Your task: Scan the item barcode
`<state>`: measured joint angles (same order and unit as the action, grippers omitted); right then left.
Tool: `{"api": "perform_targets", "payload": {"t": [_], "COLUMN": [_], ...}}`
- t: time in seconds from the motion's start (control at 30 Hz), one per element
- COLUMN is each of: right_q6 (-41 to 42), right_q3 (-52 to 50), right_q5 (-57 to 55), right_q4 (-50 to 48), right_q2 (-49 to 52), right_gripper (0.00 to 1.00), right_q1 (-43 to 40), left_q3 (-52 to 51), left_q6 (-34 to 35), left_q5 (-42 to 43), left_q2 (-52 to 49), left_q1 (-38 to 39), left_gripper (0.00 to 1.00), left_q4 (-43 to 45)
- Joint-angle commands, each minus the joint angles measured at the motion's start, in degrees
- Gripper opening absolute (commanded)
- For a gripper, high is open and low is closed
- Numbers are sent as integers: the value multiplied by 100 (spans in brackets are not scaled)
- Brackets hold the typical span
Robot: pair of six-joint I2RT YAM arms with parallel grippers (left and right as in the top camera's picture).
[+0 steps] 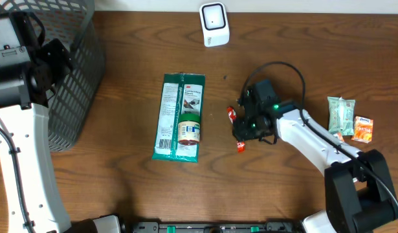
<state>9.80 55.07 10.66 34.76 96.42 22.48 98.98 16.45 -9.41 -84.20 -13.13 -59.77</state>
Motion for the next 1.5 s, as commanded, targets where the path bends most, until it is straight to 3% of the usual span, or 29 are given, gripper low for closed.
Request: {"api": "perform_targets", "payload": {"t": [0.0, 0.2, 0.47, 0.7, 0.9, 1.1, 1.27, 1.4, 1.47], "right_q6": [-22, -20, 87, 262, 459, 455, 721, 741, 732], "right_q3": [-387, -365, 479, 1001, 992, 892, 684, 538, 540], "right_q5": [-15, -579, -925, -1797, -2949, -4207, -4131, -3244, -2870], "right_q4": [-282, -365, 417, 828, 769, 573, 452, 273, 321], "right_q2": [-42, -52, -52, -52, -39, 26, 31, 31, 26], "right_gripper": [58, 57, 58, 57, 41, 37, 32, 25, 14], "right_q1": [50, 50, 94, 658, 1484, 2026, 1980, 1786, 1598], "left_q3": [35, 35, 35, 35, 35, 35, 35, 35, 35], "left_q6": [-55, -55, -55, -55, -55, -55, -55, -55, -55], "left_q5": [-72, -72, -72, -72, -72, -72, -72, -72, -72], "left_q2": [-2, -2, -2, -2, -2, -2, -2, -2, -2], "left_q1": [-31, -31, -31, -31, -31, -31, -31, -31, -31], "left_gripper": [93, 92, 92, 92, 92, 92, 92, 92, 92], "left_q4": [-4, -4, -4, -4, -4, -4, -2, -2, -4]}}
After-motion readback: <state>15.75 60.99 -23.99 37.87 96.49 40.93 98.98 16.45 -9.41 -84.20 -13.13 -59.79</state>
